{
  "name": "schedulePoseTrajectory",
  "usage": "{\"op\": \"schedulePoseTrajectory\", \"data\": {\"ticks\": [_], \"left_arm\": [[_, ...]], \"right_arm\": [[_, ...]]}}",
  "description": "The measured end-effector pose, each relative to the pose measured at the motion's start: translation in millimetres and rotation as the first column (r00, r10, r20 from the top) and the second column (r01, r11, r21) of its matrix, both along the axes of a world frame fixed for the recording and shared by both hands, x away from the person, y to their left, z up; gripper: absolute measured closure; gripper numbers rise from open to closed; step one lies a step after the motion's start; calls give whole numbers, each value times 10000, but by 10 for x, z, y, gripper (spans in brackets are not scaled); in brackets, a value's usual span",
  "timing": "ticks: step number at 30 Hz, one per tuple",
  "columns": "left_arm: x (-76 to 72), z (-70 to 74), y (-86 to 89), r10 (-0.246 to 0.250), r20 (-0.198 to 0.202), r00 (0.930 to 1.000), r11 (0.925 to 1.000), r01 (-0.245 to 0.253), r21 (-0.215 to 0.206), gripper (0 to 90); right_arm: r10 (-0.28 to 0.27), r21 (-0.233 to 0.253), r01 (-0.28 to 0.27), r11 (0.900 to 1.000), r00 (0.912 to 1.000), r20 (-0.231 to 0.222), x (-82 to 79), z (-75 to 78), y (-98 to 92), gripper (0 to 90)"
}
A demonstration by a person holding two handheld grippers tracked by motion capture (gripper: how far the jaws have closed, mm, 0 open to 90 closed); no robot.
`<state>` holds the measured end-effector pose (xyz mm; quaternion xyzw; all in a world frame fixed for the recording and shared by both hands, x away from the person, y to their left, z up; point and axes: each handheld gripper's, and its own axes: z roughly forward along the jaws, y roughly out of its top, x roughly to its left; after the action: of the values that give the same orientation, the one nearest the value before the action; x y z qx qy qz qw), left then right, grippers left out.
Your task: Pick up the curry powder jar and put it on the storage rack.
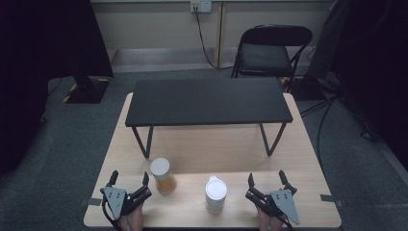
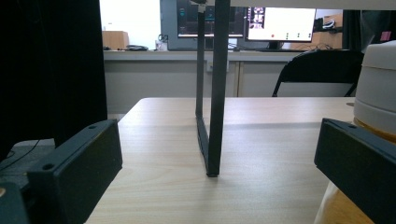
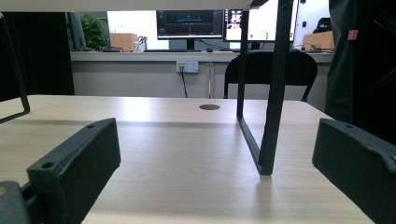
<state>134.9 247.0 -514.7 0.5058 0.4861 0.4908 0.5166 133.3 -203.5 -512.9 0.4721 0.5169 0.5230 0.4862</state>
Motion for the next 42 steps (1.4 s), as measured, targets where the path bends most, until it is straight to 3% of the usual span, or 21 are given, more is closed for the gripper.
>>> {"op": "schedulePoseTrajectory", "data": {"ticks": [33, 42], "left_arm": [[1, 1, -24, 88, 2, 10000, 10000, -88, 32, 1], [38, 42, -7, -11, -107, 9999, 9996, 8, -293, 0]], "right_arm": [[-53, 10, 53, 10000, 10000, -4, -1, 1, 8, 0], [-85, 8, 85, 10000, 10000, -6, -1, 2, 15, 0]]}}
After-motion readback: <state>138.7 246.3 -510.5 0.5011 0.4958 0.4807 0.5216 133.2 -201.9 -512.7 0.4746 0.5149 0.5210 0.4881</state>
